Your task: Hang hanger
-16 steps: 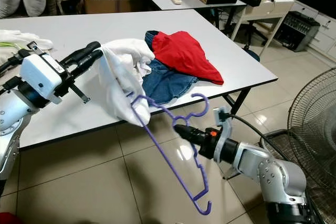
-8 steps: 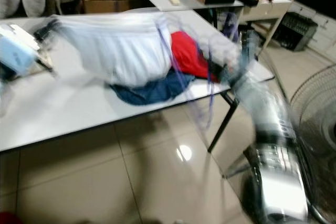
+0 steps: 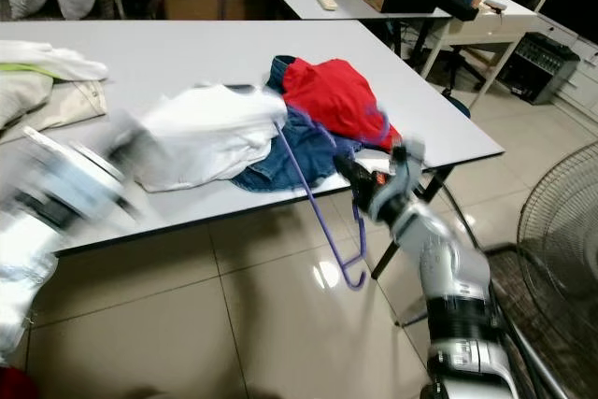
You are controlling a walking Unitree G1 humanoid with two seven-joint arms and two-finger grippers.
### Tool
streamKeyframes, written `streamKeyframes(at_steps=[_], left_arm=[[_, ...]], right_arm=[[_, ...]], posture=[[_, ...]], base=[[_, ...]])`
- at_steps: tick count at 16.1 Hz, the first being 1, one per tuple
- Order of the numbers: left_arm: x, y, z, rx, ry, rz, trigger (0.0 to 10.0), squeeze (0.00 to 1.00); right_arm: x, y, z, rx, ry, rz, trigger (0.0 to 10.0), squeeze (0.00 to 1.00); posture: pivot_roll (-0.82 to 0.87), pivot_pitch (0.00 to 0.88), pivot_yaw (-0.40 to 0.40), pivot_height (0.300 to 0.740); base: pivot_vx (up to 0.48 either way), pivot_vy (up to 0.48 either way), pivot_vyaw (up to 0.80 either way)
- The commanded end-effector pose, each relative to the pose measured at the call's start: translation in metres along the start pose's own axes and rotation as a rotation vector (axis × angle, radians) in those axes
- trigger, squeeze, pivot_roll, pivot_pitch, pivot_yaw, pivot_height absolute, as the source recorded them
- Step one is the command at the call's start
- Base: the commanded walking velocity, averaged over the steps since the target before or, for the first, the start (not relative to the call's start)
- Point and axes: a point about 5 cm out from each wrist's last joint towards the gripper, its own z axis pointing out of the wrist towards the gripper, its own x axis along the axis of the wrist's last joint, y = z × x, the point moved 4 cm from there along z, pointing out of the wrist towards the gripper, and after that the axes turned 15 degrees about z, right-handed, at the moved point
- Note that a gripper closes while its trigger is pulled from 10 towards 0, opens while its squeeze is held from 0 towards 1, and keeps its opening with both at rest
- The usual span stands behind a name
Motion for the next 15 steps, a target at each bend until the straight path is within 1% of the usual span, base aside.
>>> streamKeyframes(at_steps=[1, 2, 3, 4, 5, 6, 7, 8, 9, 10, 11, 12, 13, 14, 15], left_arm=[[0.012, 0.0, 0.003, -0.021, 0.035, 0.011, 0.0, 0.0], [0.01, 0.002, 0.002, -0.032, 0.019, -0.001, 0.0, 0.0], [0.006, 0.001, 0.0, -0.032, 0.003, -0.012, 0.0, 0.0], [0.0, -0.001, -0.003, -0.055, -0.023, -0.023, 0.0, 0.0], [-0.011, 0.003, -0.01, -0.121, -0.074, -0.053, 1.8, 0.0], [-0.02, 0.009, -0.018, -0.194, -0.114, -0.093, 10.0, 0.0], [-0.026, 0.014, -0.027, -0.261, -0.142, -0.135, 10.0, 0.0], [-0.029, 0.019, -0.035, -0.306, -0.164, -0.218, 10.0, 1.0], [-0.029, 0.022, -0.042, -0.353, -0.165, -0.275, 10.0, 1.0], [-0.027, 0.026, -0.049, -0.409, -0.152, -0.313, 10.0, 1.0], [-0.025, 0.027, -0.051, -0.434, -0.143, -0.325, 10.0, 1.0], [-0.022, 0.029, -0.056, -0.488, -0.131, -0.351, 10.0, 1.0], [-0.018, 0.026, -0.058, -0.521, -0.116, -0.376, 10.0, 1.0], [-0.018, 0.025, -0.057, -0.512, -0.111, -0.382, 10.0, 1.0], [-0.01, 0.02, -0.051, -0.463, -0.067, -0.471, 10.0, 1.0]], right_arm=[[0.017, -0.006, -0.007, 0.005, 0.057, -0.036, 10.0, 0.0], [0.013, -0.005, -0.011, 0.005, 0.044, -0.036, 10.0, 0.0], [0.009, -0.005, -0.014, 0.006, 0.028, -0.043, 10.0, 0.0], [0.004, -0.004, -0.018, 0.003, 0.006, -0.062, 10.0, 0.0], [-0.002, -0.003, -0.021, 0.003, -0.014, -0.082, 10.0, 0.0], [-0.007, -0.005, -0.024, 0.012, -0.028, -0.09, 10.0, 0.0], [-0.013, -0.008, -0.026, 0.021, -0.05, -0.109, 10.0, 0.0], [-0.018, -0.011, -0.028, 0.029, -0.068, -0.143, 10.0, 0.0], [-0.023, -0.017, -0.029, 0.053, -0.077, -0.174, 10.0, 0.0], [-0.025, -0.02, -0.029, 0.063, -0.073, -0.194, 10.0, 0.0], [-0.025, -0.02, -0.03, 0.058, -0.067, -0.204, 10.0, 0.0], [-0.025, -0.021, -0.03, 0.058, -0.053, -0.205, 10.0, 0.0], [-0.027, -0.027, -0.032, 0.08, -0.041, -0.207, 10.0, 0.0], [-0.028, -0.027, -0.033, 0.083, -0.042, -0.208, 10.0, 0.0], [-0.036, -0.025, -0.036, 0.059, -0.065, -0.245, 10.0, 0.0]], posture=[[-0.11, 0.0, -0.104, 0.74], [-0.11, 0.0, -0.097, 0.74], [-0.11, 0.0, -0.096, 0.74], [-0.11, 0.0, -0.092, 0.74], [-0.11, 0.0, -0.09, 0.74], [-0.11, 0.0, -0.088, 0.74], [-0.11, 0.0, -0.084, 0.74], [-0.11, 0.0, -0.083, 0.74], [-0.11, 0.0, -0.082, 0.74], [-0.11, 0.0, -0.082, 0.74], [-0.11, 0.0, -0.082, 0.74], [-0.11, 0.0, -0.081, 0.74], [-0.11, 0.0, -0.079, 0.74], [-0.11, 0.0, -0.079, 0.74], [-0.11, 0.0, -0.071, 0.74]], base=[[0.0, 0.0, 0.0], [0.0, 0.0, 0.0], [0.0, 0.0, 0.0], [0.0, 0.0, 0.0], [0.0, 0.0, 0.0], [0.0, 0.0, 0.0], [0.0, 0.0, 0.0], [0.0, 0.0, 0.0], [0.0, 0.0, 0.0], [0.0, 0.0, 0.0], [0.0, 0.0, 0.0], [0.0, 0.0, 0.0], [0.0, 0.0, 0.0], [0.0, 0.0, 0.0], [0.0, 0.0, 0.0]])
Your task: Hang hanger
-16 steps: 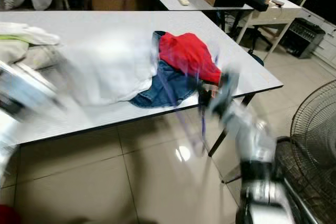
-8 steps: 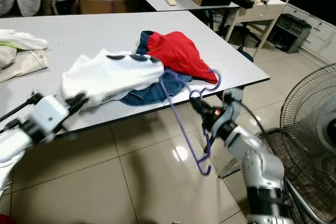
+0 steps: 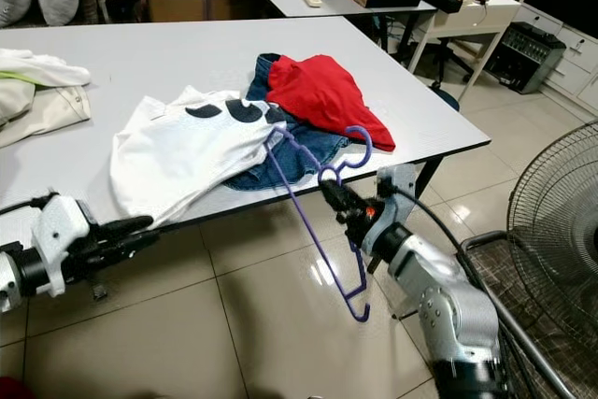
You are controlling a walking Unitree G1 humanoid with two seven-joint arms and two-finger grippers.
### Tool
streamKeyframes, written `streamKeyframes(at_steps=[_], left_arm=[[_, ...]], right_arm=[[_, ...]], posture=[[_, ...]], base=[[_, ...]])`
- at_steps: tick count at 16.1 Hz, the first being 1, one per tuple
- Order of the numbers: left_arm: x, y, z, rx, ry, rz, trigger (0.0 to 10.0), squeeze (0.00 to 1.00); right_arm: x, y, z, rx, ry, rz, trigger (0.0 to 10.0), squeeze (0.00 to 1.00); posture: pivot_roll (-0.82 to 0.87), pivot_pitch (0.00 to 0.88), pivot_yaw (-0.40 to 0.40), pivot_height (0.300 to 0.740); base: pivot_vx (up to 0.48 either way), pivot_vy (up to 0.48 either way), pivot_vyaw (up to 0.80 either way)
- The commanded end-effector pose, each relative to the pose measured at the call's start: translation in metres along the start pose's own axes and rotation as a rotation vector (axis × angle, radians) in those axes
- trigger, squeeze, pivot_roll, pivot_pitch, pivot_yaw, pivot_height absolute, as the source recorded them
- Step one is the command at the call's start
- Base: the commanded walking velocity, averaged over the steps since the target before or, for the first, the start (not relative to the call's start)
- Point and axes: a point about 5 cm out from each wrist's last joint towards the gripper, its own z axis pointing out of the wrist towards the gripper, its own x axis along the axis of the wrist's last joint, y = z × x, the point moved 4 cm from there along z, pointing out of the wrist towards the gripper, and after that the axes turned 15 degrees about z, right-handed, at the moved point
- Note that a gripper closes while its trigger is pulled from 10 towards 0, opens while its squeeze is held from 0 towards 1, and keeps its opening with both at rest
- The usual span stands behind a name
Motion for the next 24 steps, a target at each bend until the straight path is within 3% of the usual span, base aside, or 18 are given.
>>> streamKeyframes(at_steps=[1, 3, 5, 7, 8, 10, 12, 13, 15, 16, 19, 24], left_arm=[[0.015, -0.002, 0.004, 0.012, 0.09, -0.063, 10.0, 1.0], [0.016, 0.001, 0.004, 0.019, 0.116, -0.125, 10.0, 1.0], [0.007, 0.017, 0.004, -0.085, 0.022, -0.091, 10.0, 1.0], [0.013, 0.006, 0.016, 0.018, 0.049, -0.081, 10.0, 1.0], [0.014, -0.001, 0.032, 0.138, 0.047, -0.109, 10.0, 1.0], [0.022, -0.002, 0.05, 0.292, 0.139, -0.22, 10.0, 0.0], [0.008, -0.008, 0.054, 0.468, 0.123, -0.363, 10.0, 0.0], [0.0, -0.009, 0.053, 0.514, 0.087, -0.37, 10.0, 0.0], [-0.01, -0.008, 0.049, 0.58, 0.031, -0.331, 10.0, 0.0], [-0.009, -0.007, 0.049, 0.579, 0.028, -0.315, 10.0, 0.0], [0.002, -0.006, 0.055, 0.581, 0.05, -0.26, 10.0, 0.0], [0.02, -0.01, 0.059, 0.569, 0.116, -0.209, 10.0, 0.0]], right_arm=[[-0.002, -0.001, -0.004, -0.013, -0.005, -0.037, 10.0, 0.0], [-0.007, -0.003, -0.008, -0.018, -0.027, -0.049, 10.0, 0.0], [-0.014, -0.003, -0.02, -0.056, -0.085, -0.109, 10.0, 0.0], [-0.016, -0.008, -0.028, -0.036, -0.115, -0.14, 10.0, 0.0], [-0.016, -0.011, -0.035, -0.017, -0.134, -0.172, 10.0, 0.0], [-0.008, -0.011, -0.039, -0.037, -0.08, -0.197, 10.0, 0.0], [0.002, -0.011, -0.039, -0.127, 0.029, -0.206, 10.0, 0.0], [0.005, -0.012, -0.04, -0.165, 0.074, -0.211, 10.0, 0.0], [-0.004, -0.023, -0.044, -0.146, 0.063, -0.253, 10.0, 0.0], [-0.007, -0.022, -0.045, -0.153, 0.042, -0.257, 10.0, 0.0], [-0.005, -0.013, -0.039, -0.184, 0.02, -0.29, 10.0, 0.0], [-0.01, -0.019, -0.029, -0.114, -0.027, -0.343, 10.0, 0.0]], posture=[[-0.11, 0.0, -0.07, 0.74], [-0.12, 0.0, -0.069, 0.74], [-0.13, 0.0, -0.076, 0.74], [-0.13, 0.0, -0.079, 0.74], [-0.13, 0.0, -0.078, 0.74], [-0.14, 0.0, -0.074, 0.74], [-0.15, 0.0, -0.069, 0.74], [-0.15, 0.0, -0.069, 0.74], [-0.16, 0.0, -0.072, 0.74], [-0.16, 0.0, -0.073, 0.74], [-0.16, 0.0, -0.078, 0.74], [-0.15, 0.0, -0.089, 0.74]], base=[[0.0, 0.0, 0.0], [0.0, 0.0, 0.0], [0.0, 0.0, 0.0], [0.0, 0.0, 0.0], [0.0, 0.0, 0.0], [0.0, 0.0, 0.0], [0.0, 0.0, 0.0], [0.0, 0.0, 0.0], [0.0, 0.0, 0.0], [0.244, 0.0, 0.0], [0.311, 0.0, 0.0], [0.38, 0.0, 0.0]])
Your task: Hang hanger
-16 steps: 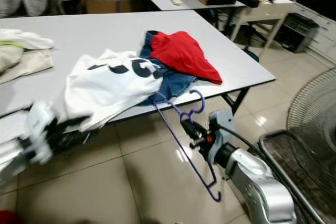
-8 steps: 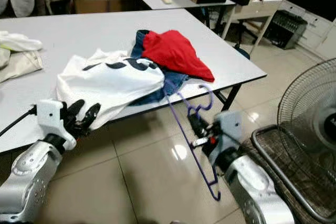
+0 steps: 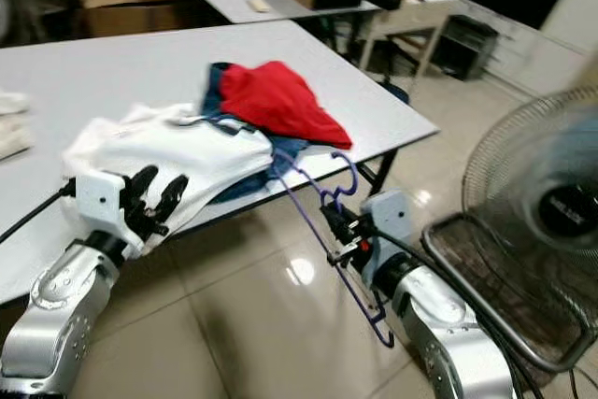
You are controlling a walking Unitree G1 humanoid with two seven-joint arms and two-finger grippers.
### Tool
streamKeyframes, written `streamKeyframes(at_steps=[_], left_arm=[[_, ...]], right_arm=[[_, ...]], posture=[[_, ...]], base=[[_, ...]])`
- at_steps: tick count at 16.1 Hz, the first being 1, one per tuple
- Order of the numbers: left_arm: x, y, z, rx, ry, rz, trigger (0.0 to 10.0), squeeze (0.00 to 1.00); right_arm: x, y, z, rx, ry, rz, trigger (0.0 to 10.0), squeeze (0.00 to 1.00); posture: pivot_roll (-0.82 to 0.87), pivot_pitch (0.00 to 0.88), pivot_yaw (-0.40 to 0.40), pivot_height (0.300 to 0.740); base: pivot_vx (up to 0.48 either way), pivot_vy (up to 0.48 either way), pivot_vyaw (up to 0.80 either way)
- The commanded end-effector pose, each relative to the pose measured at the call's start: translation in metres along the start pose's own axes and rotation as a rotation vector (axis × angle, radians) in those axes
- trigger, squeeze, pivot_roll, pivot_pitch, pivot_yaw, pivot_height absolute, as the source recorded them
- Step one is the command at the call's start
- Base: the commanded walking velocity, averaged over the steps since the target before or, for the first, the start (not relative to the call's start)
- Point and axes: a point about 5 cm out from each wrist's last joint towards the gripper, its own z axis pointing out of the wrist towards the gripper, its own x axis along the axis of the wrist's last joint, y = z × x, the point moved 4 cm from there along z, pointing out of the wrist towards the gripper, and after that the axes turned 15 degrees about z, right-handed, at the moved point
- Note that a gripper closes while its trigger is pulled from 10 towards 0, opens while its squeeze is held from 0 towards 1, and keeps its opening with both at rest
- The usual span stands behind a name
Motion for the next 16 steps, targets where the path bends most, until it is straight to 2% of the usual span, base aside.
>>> streamKeyframes(at_steps=[1, 4, 7, 9, 10, 12, 13, 14, 15, 16], left_arm=[[0.009, 0.001, 0.002, -0.006, 0.035, 0.006, 10.0, 0.0], [0.01, 0.004, 0.004, -0.017, 0.042, 0.015, 10.0, 0.0], [0.011, 0.005, 0.006, -0.023, 0.044, 0.017, 10.0, 0.0], [0.01, 0.005, 0.006, -0.036, 0.043, 0.03, 10.0, 0.0], [0.011, 0.008, 0.004, -0.066, 0.056, 0.008, 10.0, 0.0], [0.009, 0.016, 0.003, -0.15, 0.046, 0.045, 10.0, 0.0], [0.016, 0.026, 0.0, -0.267, 0.093, 0.035, 10.0, 0.1], [0.019, 0.03, -0.001, -0.311, 0.11, 0.026, 10.0, 0.1], [0.019, 0.042, -0.004, -0.44, 0.111, 0.044, 10.0, 1.0], [0.015, 0.049, -0.006, -0.524, 0.089, 0.084, 10.0, 1.0]], right_arm=[[0.004, 0.003, 0.001, -0.007, 0.016, -0.02, 10.0, 0.0], [0.006, 0.004, -0.001, -0.011, 0.033, -0.01, 10.0, 0.0], [0.004, 0.001, 0.0, 0.034, 0.002, -0.066, 10.0, 0.0], [0.004, -0.002, 0.0, 0.059, 0.002, -0.081, 10.0, 0.0], [0.004, -0.001, 0.0, 0.057, 0.006, -0.057, 10.0, 0.0], [0.004, -0.001, -0.001, 0.071, 0.002, -0.056, 10.0, 0.0], [0.004, -0.002, -0.002, 0.087, 0.002, -0.056, 10.0, 0.0], [0.005, -0.003, -0.002, 0.092, 0.002, -0.057, 10.0, 0.0], [0.005, -0.003, -0.002, 0.098, 0.003, -0.055, 10.0, 0.0], [0.006, -0.004, -0.002, 0.101, 0.005, -0.053, 10.0, 0.0]], posture=[[-0.15, 0.0, -0.089, 0.74], [-0.15, 0.0, -0.087, 0.74], [-0.16, 0.0, -0.079, 0.74], [-0.15, 0.0, -0.082, 0.74], [-0.15, 0.0, -0.084, 0.74], [-0.15, 0.0, -0.086, 0.74], [-0.15, 0.0, -0.084, 0.74], [-0.14, 0.0, -0.084, 0.74], [-0.14, 0.0, -0.08, 0.74], [-0.14, 0.0, -0.073, 0.74]], base=[[0.412, 0.0, 0.49], [0.415, 0.0, 0.16], [0.414, 0.0, 0.0], [0.405, 0.0, 0.8], [0.0, 0.0, 0.0], [0.0, 0.0, 0.0], [0.0, 0.0, 0.0], [0.0, 0.0, 0.0], [0.0, 0.0, 0.0], [0.0, 0.0, 0.0]])
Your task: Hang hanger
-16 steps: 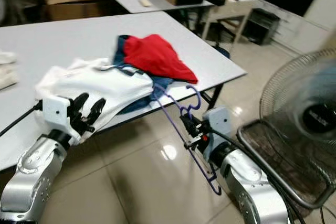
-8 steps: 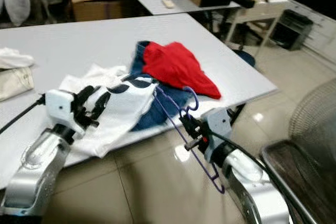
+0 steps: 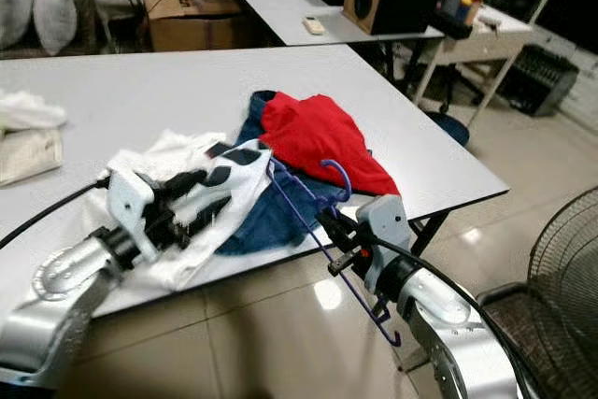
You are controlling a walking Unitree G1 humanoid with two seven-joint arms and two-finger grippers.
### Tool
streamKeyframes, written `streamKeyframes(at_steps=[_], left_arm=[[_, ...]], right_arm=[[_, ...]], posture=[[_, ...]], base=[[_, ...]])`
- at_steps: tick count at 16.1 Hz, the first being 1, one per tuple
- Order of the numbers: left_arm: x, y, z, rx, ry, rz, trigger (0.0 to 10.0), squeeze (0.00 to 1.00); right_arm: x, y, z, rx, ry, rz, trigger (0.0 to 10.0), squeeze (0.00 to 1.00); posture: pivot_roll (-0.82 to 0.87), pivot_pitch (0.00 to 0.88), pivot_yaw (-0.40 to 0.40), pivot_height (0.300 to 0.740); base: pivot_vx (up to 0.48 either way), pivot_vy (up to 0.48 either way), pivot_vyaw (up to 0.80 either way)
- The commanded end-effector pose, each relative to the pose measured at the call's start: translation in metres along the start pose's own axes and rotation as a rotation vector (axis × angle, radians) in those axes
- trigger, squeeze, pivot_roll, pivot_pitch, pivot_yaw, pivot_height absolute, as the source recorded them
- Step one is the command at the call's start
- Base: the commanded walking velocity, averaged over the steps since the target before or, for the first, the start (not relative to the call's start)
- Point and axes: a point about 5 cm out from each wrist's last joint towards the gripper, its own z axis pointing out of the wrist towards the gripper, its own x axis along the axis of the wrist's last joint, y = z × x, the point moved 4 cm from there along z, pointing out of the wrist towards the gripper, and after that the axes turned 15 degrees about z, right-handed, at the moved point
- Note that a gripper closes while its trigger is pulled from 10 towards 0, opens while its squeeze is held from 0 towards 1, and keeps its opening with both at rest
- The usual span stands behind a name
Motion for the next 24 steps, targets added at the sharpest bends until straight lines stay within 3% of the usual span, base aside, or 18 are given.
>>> streamKeyframes(at_steps=[1, 5, 6, 8, 10, 11, 12, 13, 24], left_arm=[[0.001, 0.01, 0.005, -0.086, -0.006, 0.02, 10.0, 1.0], [0.003, 0.011, 0.006, -0.187, -0.021, 0.038, 10.0, 1.0], [-0.004, 0.017, 0.007, -0.244, -0.056, 0.056, 10.0, 0.0], [-0.022, 0.019, 0.014, -0.263, -0.154, 0.106, 10.0, 0.0], [-0.03, 0.022, 0.015, -0.291, -0.189, 0.125, 10.0, 0.0], [-0.035, 0.019, 0.017, -0.282, -0.215, 0.128, 8.4, 0.0], [-0.042, 0.014, 0.018, -0.252, -0.257, 0.146, 2.2, 0.0], [-0.046, 0.008, 0.02, -0.226, -0.275, 0.165, 0.0, 0.0], [-0.056, 0.006, 0.018, -0.235, -0.302, 0.235, 0.0, 0.0]], right_arm=[[0.007, -0.002, 0.0, 0.015, 0.024, -0.005, 10.0, 0.0], [0.009, -0.002, 0.0, 0.022, 0.037, 0.001, 10.0, 0.0], [0.009, -0.002, 0.0, 0.024, 0.04, 0.001, 10.0, 0.0], [0.01, -0.003, 0.001, 0.03, 0.042, 0.002, 10.0, 0.0], [0.01, -0.004, 0.001, 0.036, 0.043, 0.0, 10.0, 0.0], [0.011, -0.004, 0.002, 0.038, 0.043, -0.002, 10.0, 0.0], [0.011, -0.004, 0.002, 0.04, 0.043, -0.004, 10.0, 0.0], [0.011, -0.005, 0.002, 0.041, 0.044, -0.005, 10.0, 0.0], [0.009, -0.007, 0.004, 0.071, 0.03, -0.014, 10.0, 0.0]], posture=[[-0.14, 0.0, -0.068, 0.74], [-0.15, 0.0, -0.05, 0.74], [-0.15, 0.0, -0.044, 0.74], [-0.15, 0.0, -0.037, 0.74], [-0.16, 0.0, -0.036, 0.74], [-0.16, 0.0, -0.031, 0.74], [-0.16, 0.0, -0.031, 0.74], [-0.16, 0.0, -0.03, 0.74], [-0.15, 0.0, -0.033, 0.74]], base=[[0.0, 0.0, 0.0], [0.0, 0.0, 0.0], [0.0, 0.0, 0.0], [0.0, 0.0, 0.0], [0.0, 0.0, 0.0], [0.0, 0.0, 0.0], [0.0, 0.0, 0.0], [0.0, 0.0, 0.0], [0.0, 0.0, 0.0]])
